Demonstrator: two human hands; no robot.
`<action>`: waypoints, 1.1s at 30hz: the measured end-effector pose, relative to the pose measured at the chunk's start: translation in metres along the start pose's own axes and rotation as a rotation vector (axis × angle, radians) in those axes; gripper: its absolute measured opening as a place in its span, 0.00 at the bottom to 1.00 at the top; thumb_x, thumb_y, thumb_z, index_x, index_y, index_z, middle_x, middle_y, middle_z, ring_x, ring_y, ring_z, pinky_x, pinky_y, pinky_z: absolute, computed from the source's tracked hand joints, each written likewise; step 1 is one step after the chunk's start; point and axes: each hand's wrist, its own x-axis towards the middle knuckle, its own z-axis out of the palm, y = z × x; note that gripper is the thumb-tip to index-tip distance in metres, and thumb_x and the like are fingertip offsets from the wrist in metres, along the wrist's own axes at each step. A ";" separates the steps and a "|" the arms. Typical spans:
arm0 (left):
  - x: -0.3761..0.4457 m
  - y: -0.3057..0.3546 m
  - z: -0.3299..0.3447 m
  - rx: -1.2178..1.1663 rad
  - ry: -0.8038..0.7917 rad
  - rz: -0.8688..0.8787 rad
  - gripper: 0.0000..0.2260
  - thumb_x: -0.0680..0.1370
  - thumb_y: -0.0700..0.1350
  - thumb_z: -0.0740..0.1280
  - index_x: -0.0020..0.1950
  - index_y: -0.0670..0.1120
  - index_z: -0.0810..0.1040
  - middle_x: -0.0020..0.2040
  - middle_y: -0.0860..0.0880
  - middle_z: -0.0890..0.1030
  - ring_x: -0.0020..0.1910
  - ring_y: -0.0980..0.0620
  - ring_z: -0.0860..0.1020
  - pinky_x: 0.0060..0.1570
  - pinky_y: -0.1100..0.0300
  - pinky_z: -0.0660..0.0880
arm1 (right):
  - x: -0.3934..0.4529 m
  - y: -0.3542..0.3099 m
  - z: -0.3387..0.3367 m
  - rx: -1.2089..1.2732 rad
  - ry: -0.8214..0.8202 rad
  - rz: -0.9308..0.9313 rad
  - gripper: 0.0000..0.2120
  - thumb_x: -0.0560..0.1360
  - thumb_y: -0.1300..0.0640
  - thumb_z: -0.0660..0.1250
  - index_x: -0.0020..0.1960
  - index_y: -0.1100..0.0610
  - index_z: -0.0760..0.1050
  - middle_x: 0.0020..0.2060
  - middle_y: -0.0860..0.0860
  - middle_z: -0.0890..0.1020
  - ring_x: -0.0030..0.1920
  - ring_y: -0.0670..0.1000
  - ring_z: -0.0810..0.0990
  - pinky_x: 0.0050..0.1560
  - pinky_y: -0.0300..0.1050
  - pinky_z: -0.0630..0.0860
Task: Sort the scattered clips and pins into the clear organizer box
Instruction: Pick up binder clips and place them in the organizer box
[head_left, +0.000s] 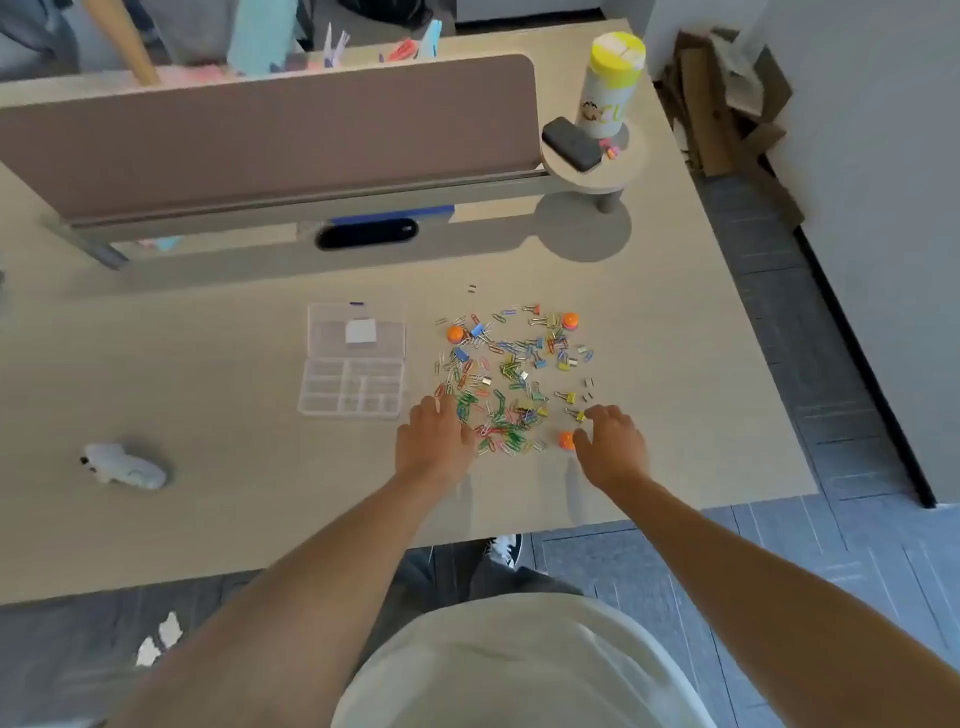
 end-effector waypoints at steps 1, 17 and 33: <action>0.000 0.000 0.001 0.005 -0.031 -0.016 0.23 0.83 0.53 0.56 0.75 0.45 0.62 0.66 0.43 0.71 0.64 0.43 0.71 0.57 0.48 0.73 | 0.000 0.000 0.001 0.026 0.007 0.028 0.19 0.79 0.53 0.63 0.68 0.58 0.73 0.64 0.55 0.77 0.64 0.57 0.75 0.60 0.52 0.74; 0.041 0.041 0.044 -0.109 -0.031 0.070 0.14 0.79 0.51 0.65 0.59 0.43 0.73 0.56 0.45 0.76 0.58 0.45 0.75 0.50 0.51 0.76 | 0.071 -0.005 0.011 0.163 0.107 0.115 0.18 0.76 0.59 0.66 0.65 0.57 0.77 0.62 0.56 0.77 0.62 0.58 0.75 0.56 0.51 0.75; 0.114 0.069 0.074 -0.151 0.016 0.148 0.13 0.77 0.53 0.70 0.55 0.47 0.75 0.50 0.48 0.79 0.48 0.47 0.79 0.39 0.55 0.72 | 0.197 -0.050 -0.006 0.026 0.081 0.000 0.21 0.76 0.61 0.64 0.69 0.55 0.74 0.62 0.56 0.75 0.59 0.59 0.77 0.50 0.51 0.77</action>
